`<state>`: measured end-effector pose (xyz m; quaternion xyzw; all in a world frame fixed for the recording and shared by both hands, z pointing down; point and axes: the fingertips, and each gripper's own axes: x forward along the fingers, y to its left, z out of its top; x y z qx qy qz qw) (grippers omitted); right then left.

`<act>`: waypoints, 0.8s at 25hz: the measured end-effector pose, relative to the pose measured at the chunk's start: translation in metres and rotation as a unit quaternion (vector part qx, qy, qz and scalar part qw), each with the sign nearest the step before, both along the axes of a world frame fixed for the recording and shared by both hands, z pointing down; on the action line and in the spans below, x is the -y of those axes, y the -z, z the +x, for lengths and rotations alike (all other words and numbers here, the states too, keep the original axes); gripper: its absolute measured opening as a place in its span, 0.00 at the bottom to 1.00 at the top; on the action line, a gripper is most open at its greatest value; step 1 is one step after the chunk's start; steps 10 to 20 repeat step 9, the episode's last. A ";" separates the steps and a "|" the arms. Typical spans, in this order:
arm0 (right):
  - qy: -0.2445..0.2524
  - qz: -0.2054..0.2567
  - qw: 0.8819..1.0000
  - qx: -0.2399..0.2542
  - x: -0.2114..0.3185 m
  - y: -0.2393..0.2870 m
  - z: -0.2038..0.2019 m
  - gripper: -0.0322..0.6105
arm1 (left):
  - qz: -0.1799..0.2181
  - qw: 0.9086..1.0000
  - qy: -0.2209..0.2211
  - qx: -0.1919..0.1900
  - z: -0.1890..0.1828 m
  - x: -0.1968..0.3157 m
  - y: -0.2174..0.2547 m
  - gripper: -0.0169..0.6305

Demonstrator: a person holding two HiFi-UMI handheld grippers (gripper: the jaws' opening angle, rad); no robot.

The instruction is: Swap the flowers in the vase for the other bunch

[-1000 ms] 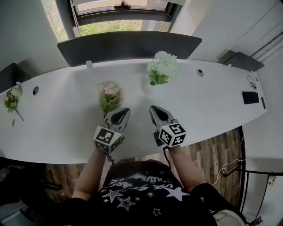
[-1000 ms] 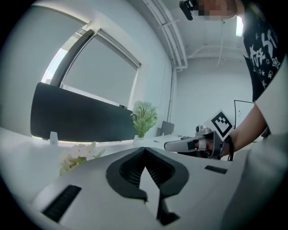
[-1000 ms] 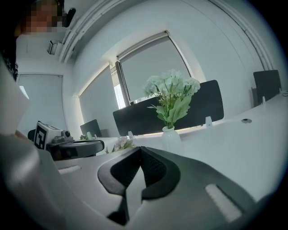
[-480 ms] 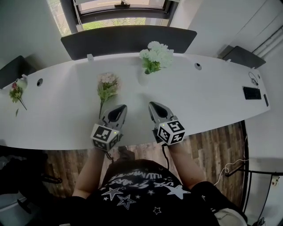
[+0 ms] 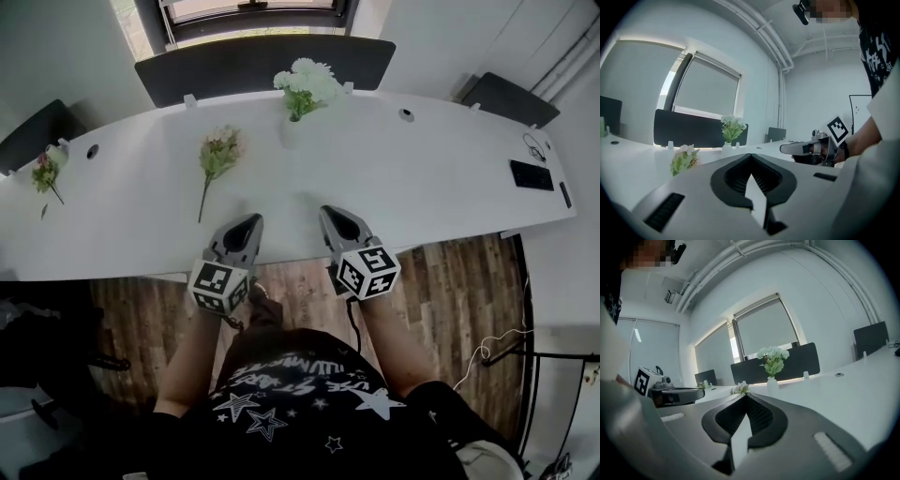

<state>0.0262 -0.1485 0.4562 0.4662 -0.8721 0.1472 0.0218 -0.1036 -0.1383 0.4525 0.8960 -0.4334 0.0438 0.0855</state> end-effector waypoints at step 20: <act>-0.017 -0.005 1.000 0.023 -0.069 0.000 0.043 0.05 | 0.008 1.000 0.022 -0.006 0.024 -0.064 0.009 0.04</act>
